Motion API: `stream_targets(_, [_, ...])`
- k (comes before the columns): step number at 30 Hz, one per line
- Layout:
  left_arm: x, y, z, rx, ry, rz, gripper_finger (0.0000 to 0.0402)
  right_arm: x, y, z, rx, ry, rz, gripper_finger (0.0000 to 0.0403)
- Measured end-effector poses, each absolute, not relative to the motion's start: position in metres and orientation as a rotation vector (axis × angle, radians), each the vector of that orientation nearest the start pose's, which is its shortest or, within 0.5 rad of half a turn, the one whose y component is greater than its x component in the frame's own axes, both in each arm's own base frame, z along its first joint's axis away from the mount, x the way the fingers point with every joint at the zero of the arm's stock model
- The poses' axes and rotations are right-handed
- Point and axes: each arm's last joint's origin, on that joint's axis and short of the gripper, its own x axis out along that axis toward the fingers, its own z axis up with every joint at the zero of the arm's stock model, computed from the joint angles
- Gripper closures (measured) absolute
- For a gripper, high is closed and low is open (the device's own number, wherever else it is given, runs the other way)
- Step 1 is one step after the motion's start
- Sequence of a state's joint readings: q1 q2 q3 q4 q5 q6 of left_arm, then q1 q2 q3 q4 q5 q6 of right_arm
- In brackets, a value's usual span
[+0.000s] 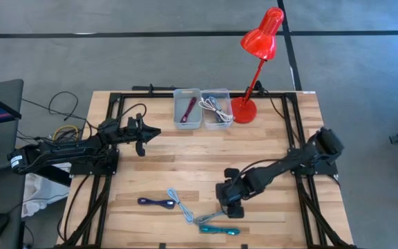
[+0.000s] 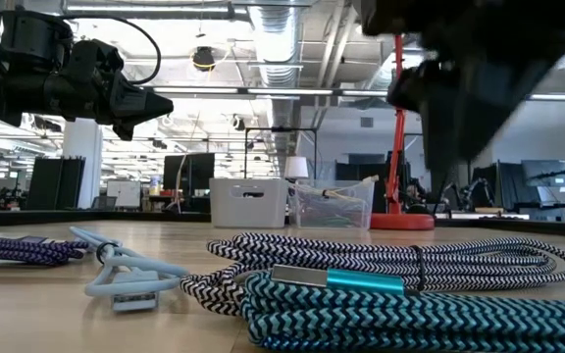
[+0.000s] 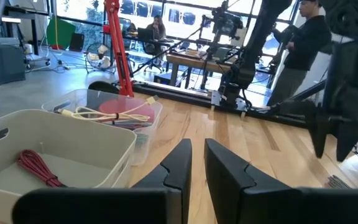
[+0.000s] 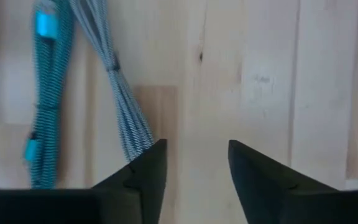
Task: Pick & Place USB Port
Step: Put the black and white charger cable into the gray bin
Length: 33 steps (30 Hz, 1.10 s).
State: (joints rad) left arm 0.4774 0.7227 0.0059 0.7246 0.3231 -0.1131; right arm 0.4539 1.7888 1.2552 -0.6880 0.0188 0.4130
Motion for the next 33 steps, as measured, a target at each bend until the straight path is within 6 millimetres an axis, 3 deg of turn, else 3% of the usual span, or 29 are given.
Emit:
stream_targets(10, [0.130,0.057,0.163,-0.110,-0.016,0.154,0.0357,0.319,0.179,0.163,0.129,1.336,0.202,0.0192])
stream_targets(16, [0.130,0.057,0.163,-0.111,-0.015,0.154,0.0357,0.322,0.185,0.154,0.116,1.322,0.217,0.0191])
stream_targets(22, [0.130,0.057,0.162,-0.118,-0.005,0.155,0.0357,0.322,0.185,0.144,0.109,1.361,0.208,0.0245])
stream_targets(30, [0.130,0.057,0.161,-0.118,-0.003,0.155,0.0357,0.324,0.183,0.144,0.099,1.357,0.236,0.0383])
stream_targets(33, [0.130,0.057,0.161,-0.117,-0.003,0.155,0.0357,0.325,0.181,0.144,0.082,1.353,0.250,0.0389])
